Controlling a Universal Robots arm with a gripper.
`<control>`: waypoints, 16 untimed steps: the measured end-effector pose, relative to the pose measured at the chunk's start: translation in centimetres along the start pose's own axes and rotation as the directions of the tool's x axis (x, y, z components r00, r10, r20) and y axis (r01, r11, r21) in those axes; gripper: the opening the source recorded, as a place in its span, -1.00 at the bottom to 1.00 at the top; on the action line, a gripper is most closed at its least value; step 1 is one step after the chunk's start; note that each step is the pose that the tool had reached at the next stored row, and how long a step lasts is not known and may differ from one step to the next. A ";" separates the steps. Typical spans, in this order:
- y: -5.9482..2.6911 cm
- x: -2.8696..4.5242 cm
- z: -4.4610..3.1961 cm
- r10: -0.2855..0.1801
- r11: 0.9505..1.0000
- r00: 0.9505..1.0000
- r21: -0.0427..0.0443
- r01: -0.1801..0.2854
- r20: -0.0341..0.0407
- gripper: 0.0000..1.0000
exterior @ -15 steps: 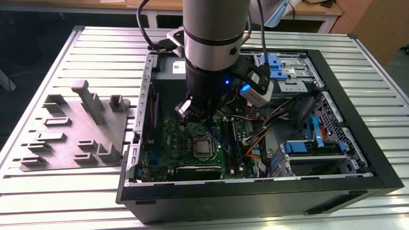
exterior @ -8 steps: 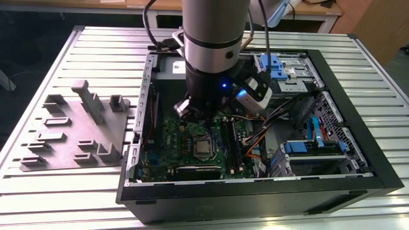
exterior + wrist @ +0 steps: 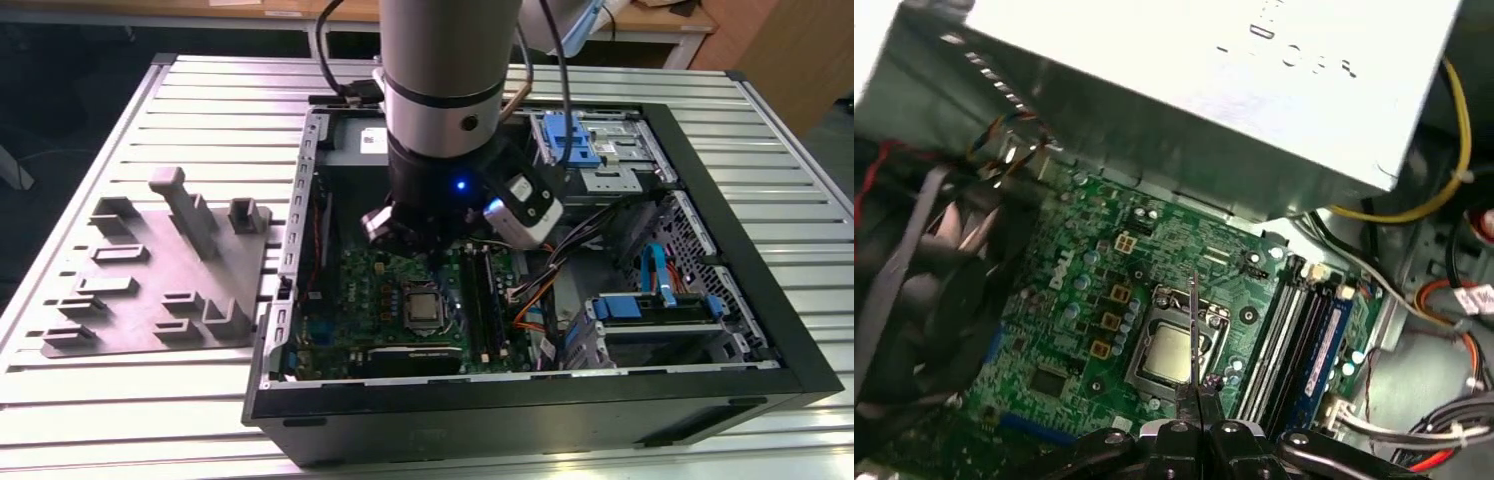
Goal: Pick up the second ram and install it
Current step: 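Insert the second ram into the second slot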
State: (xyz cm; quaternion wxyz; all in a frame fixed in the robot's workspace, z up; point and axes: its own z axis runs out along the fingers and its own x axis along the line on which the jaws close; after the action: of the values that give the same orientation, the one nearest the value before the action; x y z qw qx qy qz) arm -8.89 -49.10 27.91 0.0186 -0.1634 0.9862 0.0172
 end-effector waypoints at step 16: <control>-0.58 -1.66 0.48 0.082 0.997 0.997 0.003 -0.082 0.002 -0.77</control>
State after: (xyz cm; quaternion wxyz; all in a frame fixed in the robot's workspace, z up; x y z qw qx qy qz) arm -7.12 -49.10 27.48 0.0193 -0.1228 0.9921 0.0164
